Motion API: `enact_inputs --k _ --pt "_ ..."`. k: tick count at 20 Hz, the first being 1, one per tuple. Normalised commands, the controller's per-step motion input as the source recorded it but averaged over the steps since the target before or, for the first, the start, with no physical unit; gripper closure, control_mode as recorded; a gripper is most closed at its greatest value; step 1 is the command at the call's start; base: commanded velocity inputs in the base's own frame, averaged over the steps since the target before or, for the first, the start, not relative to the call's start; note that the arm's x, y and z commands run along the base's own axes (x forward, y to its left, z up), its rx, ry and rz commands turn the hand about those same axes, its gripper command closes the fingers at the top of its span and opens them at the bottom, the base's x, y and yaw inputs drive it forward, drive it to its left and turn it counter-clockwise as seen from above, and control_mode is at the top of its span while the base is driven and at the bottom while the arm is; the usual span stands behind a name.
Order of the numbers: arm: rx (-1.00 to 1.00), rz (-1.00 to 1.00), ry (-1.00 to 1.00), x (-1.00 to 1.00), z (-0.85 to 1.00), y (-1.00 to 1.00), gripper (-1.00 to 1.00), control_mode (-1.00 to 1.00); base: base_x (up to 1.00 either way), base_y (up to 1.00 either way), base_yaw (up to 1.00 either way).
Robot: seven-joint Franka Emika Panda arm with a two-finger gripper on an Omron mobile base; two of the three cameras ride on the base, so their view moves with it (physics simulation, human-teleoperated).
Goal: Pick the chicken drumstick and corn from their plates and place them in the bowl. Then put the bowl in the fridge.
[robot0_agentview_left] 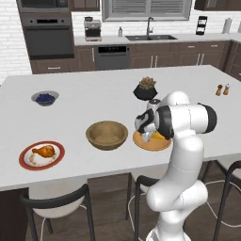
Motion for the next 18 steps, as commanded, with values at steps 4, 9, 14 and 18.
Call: enact_inputs --k 4,9,14,18 --pt "0.00 0.00 0.00 0.00 0.00 0.00 1.00 -1.00 0.00 0.00 0.00" --pt "0.00 0.00 0.00 0.01 0.00 0.00 1.00 -1.00 0.00 0.00 0.00" --pt "0.00 0.00 -0.01 -0.05 0.28 0.00 1.00 -1.00 0.00 0.00 0.00" --pt "0.00 0.00 -0.11 -0.16 0.90 0.22 1.00 -1.00 0.00 0.00 0.00"
